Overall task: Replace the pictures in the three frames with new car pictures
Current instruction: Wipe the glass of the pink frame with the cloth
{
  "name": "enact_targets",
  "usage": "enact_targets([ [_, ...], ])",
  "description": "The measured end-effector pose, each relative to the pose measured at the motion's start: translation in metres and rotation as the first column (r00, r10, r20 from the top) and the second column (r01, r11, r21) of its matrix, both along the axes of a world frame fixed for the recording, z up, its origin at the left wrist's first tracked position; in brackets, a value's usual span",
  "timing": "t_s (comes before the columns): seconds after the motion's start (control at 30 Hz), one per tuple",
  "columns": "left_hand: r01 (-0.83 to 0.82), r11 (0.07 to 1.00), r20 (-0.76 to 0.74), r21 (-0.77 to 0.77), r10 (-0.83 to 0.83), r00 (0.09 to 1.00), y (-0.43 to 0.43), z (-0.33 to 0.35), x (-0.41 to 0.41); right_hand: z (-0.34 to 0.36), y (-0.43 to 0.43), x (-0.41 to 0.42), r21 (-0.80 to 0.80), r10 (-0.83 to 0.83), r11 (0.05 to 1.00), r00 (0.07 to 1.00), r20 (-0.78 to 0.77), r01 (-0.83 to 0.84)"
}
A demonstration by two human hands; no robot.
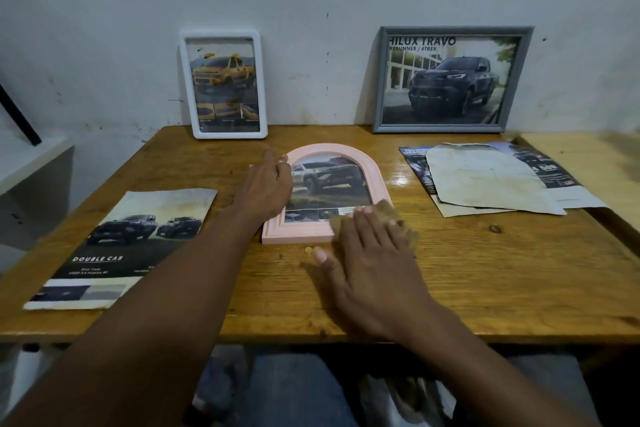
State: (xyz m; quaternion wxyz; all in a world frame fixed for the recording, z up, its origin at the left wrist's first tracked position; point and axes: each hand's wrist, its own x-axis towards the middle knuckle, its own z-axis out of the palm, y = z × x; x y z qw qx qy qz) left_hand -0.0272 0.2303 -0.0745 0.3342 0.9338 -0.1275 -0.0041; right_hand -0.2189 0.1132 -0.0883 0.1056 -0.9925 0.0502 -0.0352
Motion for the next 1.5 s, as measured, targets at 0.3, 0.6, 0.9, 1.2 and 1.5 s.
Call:
enact_targets([
  [0.3,0.031,0.979,-0.214,-0.199,-0.075,0.974,0.002,0.004,0.014,0.038,-0.001,0.024,0.545,0.211,0.805,0.972,0.108,-0.235],
  [0.6,0.391,0.913,0.064,0.118,-0.400,0.914,-0.001,0.011,-0.055,0.003,-0.075,0.094,0.387,-0.126,0.921,0.978,0.165,0.053],
  [0.9,0.470,0.712,0.102,0.521,-0.599,0.795,0.026,-0.012,-0.080,-0.006,-0.075,0.098,0.246,-0.064,0.968,0.996,0.066,0.046],
  [1.2,0.300,0.875,0.028,0.380,-0.335,0.942,0.061,-0.013,-0.057,-0.007,-0.076,0.100,0.172,-0.028,0.985,0.998,0.049,0.019],
  [1.5,0.120,0.863,0.008,0.491,-0.142,0.990,0.017,-0.006,0.019,-0.015,-0.079,0.103,0.142,-0.038,0.989,0.998,0.055,0.030],
])
